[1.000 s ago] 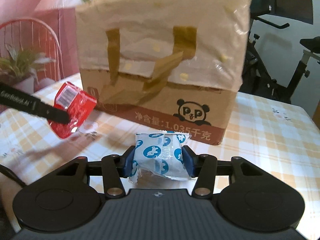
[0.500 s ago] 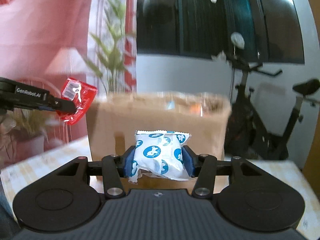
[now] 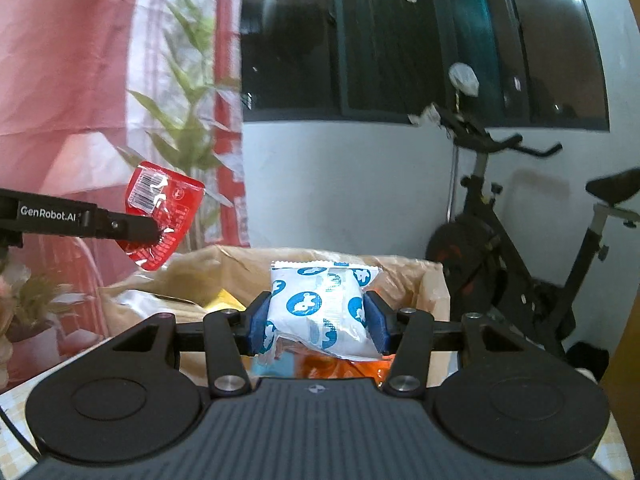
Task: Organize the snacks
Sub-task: 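Carry both packs over the paper bag and open both grippers to drop them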
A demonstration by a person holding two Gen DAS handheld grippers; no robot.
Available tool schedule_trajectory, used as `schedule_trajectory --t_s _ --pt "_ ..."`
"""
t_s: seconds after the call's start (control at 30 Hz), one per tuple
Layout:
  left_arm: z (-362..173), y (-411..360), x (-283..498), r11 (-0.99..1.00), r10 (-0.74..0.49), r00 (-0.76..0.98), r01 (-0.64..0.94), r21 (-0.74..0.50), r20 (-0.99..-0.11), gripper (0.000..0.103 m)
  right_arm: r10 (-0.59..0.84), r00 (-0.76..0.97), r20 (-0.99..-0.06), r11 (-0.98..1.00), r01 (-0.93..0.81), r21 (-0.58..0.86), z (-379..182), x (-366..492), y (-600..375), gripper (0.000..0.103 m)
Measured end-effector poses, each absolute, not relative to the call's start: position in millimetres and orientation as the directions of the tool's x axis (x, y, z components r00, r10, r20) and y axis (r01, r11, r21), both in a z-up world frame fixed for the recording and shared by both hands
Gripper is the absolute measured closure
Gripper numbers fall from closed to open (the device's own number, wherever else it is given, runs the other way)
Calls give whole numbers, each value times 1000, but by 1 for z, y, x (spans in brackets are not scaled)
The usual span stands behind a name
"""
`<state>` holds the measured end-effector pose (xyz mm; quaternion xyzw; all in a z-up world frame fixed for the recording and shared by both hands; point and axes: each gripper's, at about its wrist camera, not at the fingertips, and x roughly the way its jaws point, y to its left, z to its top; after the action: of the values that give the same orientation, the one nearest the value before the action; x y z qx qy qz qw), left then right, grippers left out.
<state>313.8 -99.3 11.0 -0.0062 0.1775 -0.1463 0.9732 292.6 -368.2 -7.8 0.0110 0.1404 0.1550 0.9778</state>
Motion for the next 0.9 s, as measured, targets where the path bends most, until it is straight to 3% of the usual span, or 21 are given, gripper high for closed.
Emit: schedule_trajectory --t_s 0.27,0.47,0.6,0.9 --pt "-13 -100 341 957 -285 849 282 -75 -445 72 294 880 -374 956 -266 124 -25 319 -373 51" --pt "-19 -98 344 954 -288 831 291 -70 -476 71 280 875 -393 960 -252 123 -27 322 -376 49" --pt "-16 -95 342 955 -285 834 287 -71 -473 41 278 873 -400 960 -251 121 -23 322 -377 44" --pt "4 -93 322 962 -254 861 273 -20 -441 16 265 876 -402 964 -239 115 -9 314 -374 21"
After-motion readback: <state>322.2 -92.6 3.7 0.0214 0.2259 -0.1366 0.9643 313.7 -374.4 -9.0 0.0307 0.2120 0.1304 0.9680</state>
